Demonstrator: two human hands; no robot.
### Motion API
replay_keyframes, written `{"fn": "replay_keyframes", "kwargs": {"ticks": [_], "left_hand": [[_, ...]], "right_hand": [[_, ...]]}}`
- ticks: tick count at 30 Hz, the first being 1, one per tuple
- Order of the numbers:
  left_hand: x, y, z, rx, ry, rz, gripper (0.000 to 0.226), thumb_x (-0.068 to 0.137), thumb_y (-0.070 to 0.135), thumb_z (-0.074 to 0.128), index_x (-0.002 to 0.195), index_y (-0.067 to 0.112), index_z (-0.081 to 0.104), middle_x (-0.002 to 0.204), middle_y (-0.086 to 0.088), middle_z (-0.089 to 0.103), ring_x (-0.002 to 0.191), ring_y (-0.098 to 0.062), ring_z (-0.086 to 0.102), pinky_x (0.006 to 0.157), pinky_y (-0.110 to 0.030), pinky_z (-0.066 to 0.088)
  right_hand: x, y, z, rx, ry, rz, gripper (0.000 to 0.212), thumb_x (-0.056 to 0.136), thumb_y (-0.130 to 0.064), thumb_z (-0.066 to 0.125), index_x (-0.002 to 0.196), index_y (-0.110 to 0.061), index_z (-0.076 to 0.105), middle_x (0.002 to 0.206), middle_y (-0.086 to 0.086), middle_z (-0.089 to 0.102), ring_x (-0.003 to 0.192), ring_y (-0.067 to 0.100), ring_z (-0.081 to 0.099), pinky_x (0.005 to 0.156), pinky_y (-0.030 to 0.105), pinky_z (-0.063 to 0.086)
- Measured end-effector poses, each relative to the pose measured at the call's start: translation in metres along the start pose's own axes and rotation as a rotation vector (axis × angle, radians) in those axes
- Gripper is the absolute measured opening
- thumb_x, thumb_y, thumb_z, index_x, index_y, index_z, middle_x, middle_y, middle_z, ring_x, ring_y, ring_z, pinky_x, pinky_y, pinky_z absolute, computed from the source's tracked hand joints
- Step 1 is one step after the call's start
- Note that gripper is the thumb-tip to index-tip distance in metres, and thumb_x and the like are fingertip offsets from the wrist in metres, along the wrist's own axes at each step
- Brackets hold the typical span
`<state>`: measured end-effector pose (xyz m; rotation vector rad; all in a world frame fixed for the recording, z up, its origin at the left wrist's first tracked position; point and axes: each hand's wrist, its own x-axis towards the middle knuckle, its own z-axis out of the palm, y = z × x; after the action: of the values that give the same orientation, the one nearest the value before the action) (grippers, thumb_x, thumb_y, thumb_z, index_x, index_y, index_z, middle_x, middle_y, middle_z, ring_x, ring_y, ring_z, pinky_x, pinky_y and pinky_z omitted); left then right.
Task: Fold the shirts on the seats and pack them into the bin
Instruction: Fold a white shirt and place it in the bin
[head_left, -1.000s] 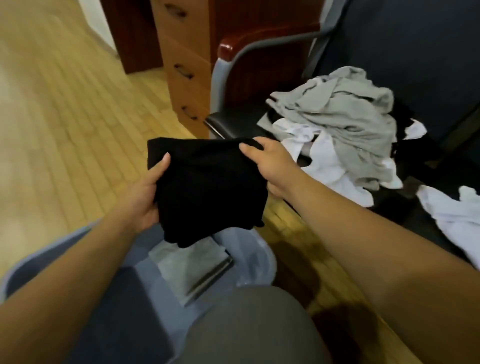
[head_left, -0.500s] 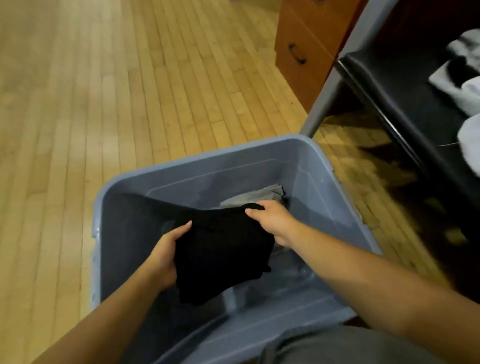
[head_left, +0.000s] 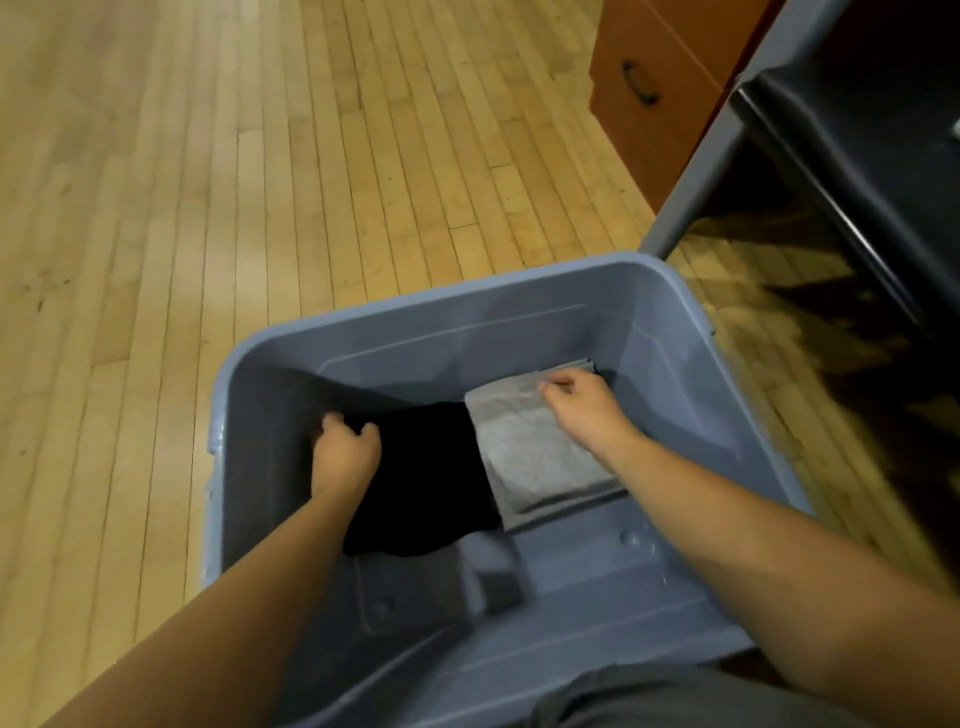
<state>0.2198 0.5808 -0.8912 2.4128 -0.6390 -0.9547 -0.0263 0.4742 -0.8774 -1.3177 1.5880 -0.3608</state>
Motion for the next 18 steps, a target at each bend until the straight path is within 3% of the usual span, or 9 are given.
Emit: {"fn": "replay_keyframes", "kwargs": {"ticks": [2, 3, 6, 7, 11, 15, 18], "left_hand": [[0.0, 0.01, -0.007, 0.045, -0.065, 0.067, 0.03, 0.099, 0.019, 0.053, 0.124, 0.002, 0.051, 0.103, -0.016, 0.059, 0.073, -0.02, 0.055, 0.059, -0.034, 0.042], [-0.001, 0.019, -0.009, 0.046, -0.097, 0.094, 0.023, 0.098, 0.019, 0.053, 0.115, 0.004, 0.055, 0.099, -0.015, 0.062, 0.072, -0.021, 0.057, 0.059, -0.035, 0.044], [-0.016, 0.065, -0.011, -0.07, -0.202, 0.191, 0.014, 0.098, 0.016, 0.05, 0.094, 0.009, 0.062, 0.09, -0.012, 0.072, 0.086, -0.029, 0.069, 0.077, -0.043, 0.059], [-0.024, 0.087, -0.01, -0.102, -0.238, 0.231, 0.017, 0.099, 0.014, 0.049, 0.091, 0.009, 0.062, 0.087, -0.011, 0.073, 0.085, -0.028, 0.07, 0.076, -0.041, 0.059], [-0.079, 0.185, -0.005, -0.175, -0.378, 0.426, 0.017, 0.099, 0.01, 0.047, 0.088, 0.007, 0.061, 0.077, -0.007, 0.07, 0.072, -0.021, 0.066, 0.053, -0.02, 0.048], [-0.154, 0.269, 0.009, -0.184, -0.537, 0.593, 0.013, 0.1, 0.009, 0.048, 0.094, 0.007, 0.06, 0.077, -0.006, 0.069, 0.065, -0.018, 0.063, 0.057, -0.023, 0.05], [-0.216, 0.317, 0.031, -0.139, -0.652, 0.674, 0.012, 0.099, 0.01, 0.051, 0.09, 0.011, 0.059, 0.075, -0.005, 0.069, 0.068, -0.018, 0.065, 0.064, -0.028, 0.052]], "right_hand": [[-0.002, -0.004, -0.02, 0.034, 0.05, 0.006, 0.025, 0.098, -0.021, 0.06, 0.099, 0.002, 0.07, 0.095, 0.019, 0.071, 0.102, 0.038, 0.067, 0.087, 0.045, 0.054], [-0.005, -0.008, -0.031, 0.067, 0.062, 0.014, 0.025, 0.098, -0.021, 0.06, 0.096, 0.002, 0.07, 0.097, 0.022, 0.072, 0.101, 0.037, 0.068, 0.087, 0.046, 0.054], [-0.024, -0.034, -0.066, 0.162, 0.081, 0.019, 0.02, 0.101, -0.021, 0.056, 0.094, -0.006, 0.068, 0.101, 0.018, 0.069, 0.094, 0.024, 0.064, 0.082, 0.039, 0.052], [-0.031, -0.044, -0.079, 0.182, 0.091, 0.011, 0.02, 0.102, -0.021, 0.055, 0.092, -0.009, 0.068, 0.101, 0.014, 0.069, 0.095, 0.021, 0.064, 0.084, 0.039, 0.053], [-0.066, -0.081, -0.139, 0.257, 0.162, -0.081, 0.017, 0.101, -0.019, 0.055, 0.087, -0.017, 0.064, 0.102, 0.008, 0.07, 0.095, 0.018, 0.066, 0.086, 0.038, 0.055], [-0.116, -0.103, -0.211, 0.303, 0.309, -0.179, 0.014, 0.1, -0.016, 0.056, 0.098, -0.008, 0.068, 0.101, 0.013, 0.073, 0.09, 0.02, 0.068, 0.083, 0.037, 0.058], [-0.158, -0.096, -0.27, 0.304, 0.465, -0.218, 0.016, 0.101, -0.014, 0.053, 0.1, -0.005, 0.067, 0.091, 0.008, 0.07, 0.083, 0.017, 0.065, 0.071, 0.028, 0.055]]}}
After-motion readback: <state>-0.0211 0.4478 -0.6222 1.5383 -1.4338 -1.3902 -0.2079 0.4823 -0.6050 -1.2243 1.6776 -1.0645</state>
